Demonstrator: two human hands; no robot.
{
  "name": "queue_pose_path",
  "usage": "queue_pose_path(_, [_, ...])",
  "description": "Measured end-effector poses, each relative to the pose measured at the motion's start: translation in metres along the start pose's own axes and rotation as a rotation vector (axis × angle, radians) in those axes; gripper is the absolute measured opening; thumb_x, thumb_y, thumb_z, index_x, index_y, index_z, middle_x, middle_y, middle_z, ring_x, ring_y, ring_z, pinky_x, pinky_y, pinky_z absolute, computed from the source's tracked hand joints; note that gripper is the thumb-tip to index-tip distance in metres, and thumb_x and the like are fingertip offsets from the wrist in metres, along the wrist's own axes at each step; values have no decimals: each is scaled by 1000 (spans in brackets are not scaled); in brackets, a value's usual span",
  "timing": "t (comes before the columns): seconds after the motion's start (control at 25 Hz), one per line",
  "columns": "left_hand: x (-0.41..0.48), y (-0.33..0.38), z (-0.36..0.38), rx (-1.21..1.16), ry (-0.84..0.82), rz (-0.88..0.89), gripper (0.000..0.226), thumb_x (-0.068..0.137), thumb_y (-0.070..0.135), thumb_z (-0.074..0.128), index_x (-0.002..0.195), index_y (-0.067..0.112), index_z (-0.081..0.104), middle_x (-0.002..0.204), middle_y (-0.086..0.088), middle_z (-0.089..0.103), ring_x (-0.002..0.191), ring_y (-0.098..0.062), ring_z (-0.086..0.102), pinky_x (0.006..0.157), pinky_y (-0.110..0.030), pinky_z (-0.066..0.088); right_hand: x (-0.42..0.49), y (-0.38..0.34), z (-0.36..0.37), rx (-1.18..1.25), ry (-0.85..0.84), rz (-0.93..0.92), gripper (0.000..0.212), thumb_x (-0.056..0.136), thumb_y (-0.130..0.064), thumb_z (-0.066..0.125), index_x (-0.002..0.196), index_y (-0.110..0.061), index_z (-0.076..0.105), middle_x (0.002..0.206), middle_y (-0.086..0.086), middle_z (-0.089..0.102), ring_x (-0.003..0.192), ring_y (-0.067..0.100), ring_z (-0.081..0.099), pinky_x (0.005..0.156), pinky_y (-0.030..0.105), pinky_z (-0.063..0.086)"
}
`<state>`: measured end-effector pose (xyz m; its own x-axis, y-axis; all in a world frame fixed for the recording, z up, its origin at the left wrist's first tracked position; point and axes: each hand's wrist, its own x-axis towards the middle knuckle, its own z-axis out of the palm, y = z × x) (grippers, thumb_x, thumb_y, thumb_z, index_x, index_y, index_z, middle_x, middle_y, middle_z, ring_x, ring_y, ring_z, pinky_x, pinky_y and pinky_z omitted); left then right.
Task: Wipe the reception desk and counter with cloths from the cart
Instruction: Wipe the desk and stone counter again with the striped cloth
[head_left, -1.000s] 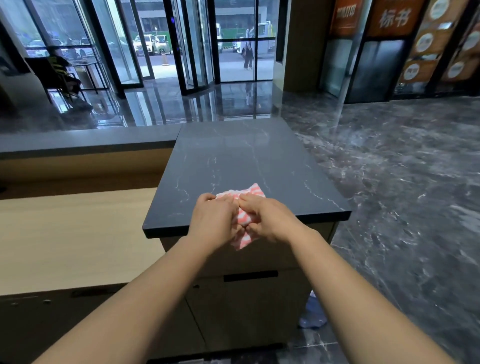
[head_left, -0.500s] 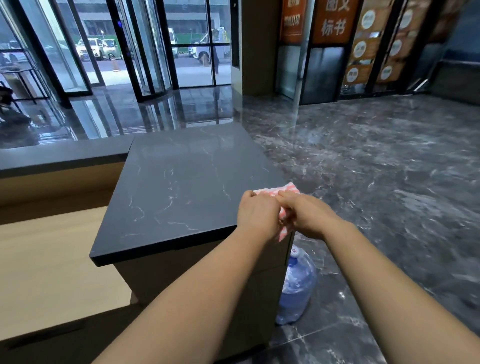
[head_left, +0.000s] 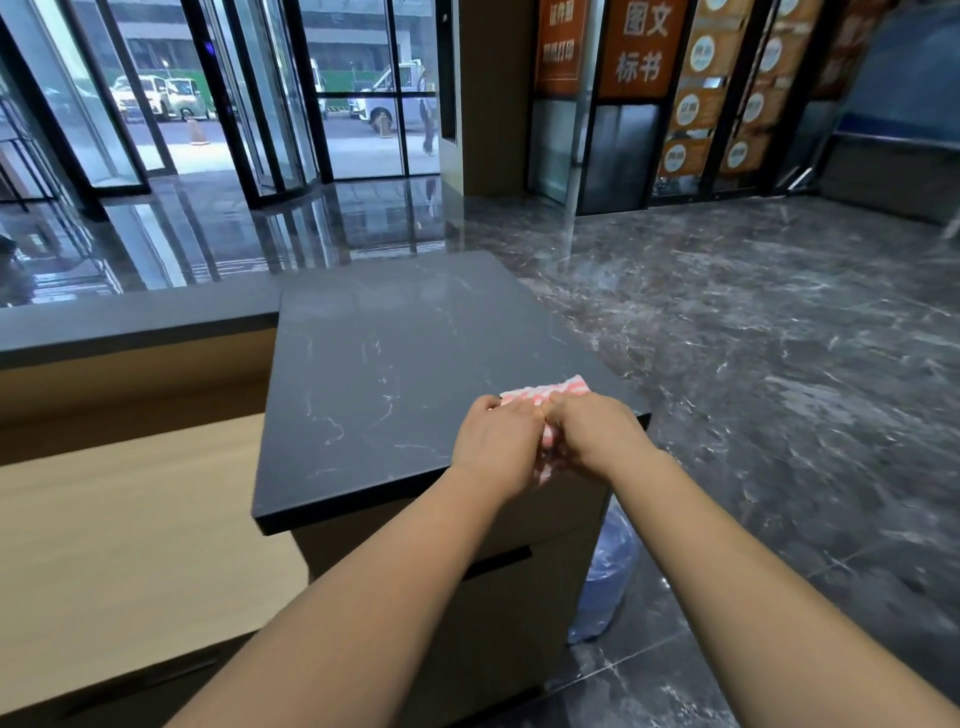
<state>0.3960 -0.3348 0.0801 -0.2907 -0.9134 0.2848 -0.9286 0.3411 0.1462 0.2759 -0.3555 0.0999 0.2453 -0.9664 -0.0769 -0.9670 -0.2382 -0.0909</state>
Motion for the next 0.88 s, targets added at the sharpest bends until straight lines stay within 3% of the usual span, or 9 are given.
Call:
queue_pose_path(0.2, [-53, -56, -25, -49, -41, 0, 24, 93, 17, 51, 113, 13, 62, 116, -4, 64, 115, -25, 51, 100, -33, 31, -16, -78, 2, 28, -30, 1, 16, 84, -19, 64, 99, -20, 70, 102, 6, 62, 91, 27, 61, 68, 25, 37])
queue_pose_path(0.32, [-86, -86, -43, -41, -30, -27, 12, 90, 27, 55, 95, 19, 61, 103, 0, 66, 106, -21, 54, 97, -27, 30, -20, -123, 5, 25, -58, 0, 24, 88, -18, 64, 111, -16, 66, 115, 6, 65, 104, 25, 62, 72, 27, 42])
queue_pose_path(0.4, [-106, -106, -51, 4, -6, -24, 14, 85, 34, 60, 93, 23, 61, 101, 3, 66, 107, -20, 53, 94, -25, 34, -26, -151, 6, 26, -60, -16, 26, 89, -20, 64, 115, -15, 64, 120, 6, 62, 109, 23, 59, 73, 27, 41])
queue_pose_path(0.56, [-137, -137, -66, 15, -11, -74, 15, 85, 38, 62, 93, 25, 64, 101, 6, 68, 110, -20, 49, 84, -21, 33, -39, -196, 15, 31, 1, -51, 22, 88, -23, 65, 110, -17, 68, 112, 4, 62, 109, 20, 58, 72, 25, 38])
queue_pose_path(0.76, [-173, -174, -78, 35, -49, -144, 11, 87, 37, 57, 82, 28, 63, 89, 6, 70, 108, -18, 51, 103, -30, 34, -47, -249, 20, -12, -30, -113, 30, 92, -25, 63, 122, -25, 60, 121, 2, 57, 111, 23, 55, 75, 24, 39])
queue_pose_path(0.88, [-180, -185, -96, 139, -145, -172, 23, 90, 43, 56, 79, 25, 65, 80, 5, 69, 90, -18, 58, 104, -31, 31, -48, -271, 18, 11, -124, -155, 36, 92, -29, 62, 125, -35, 50, 126, 0, 47, 111, 24, 50, 80, 28, 42])
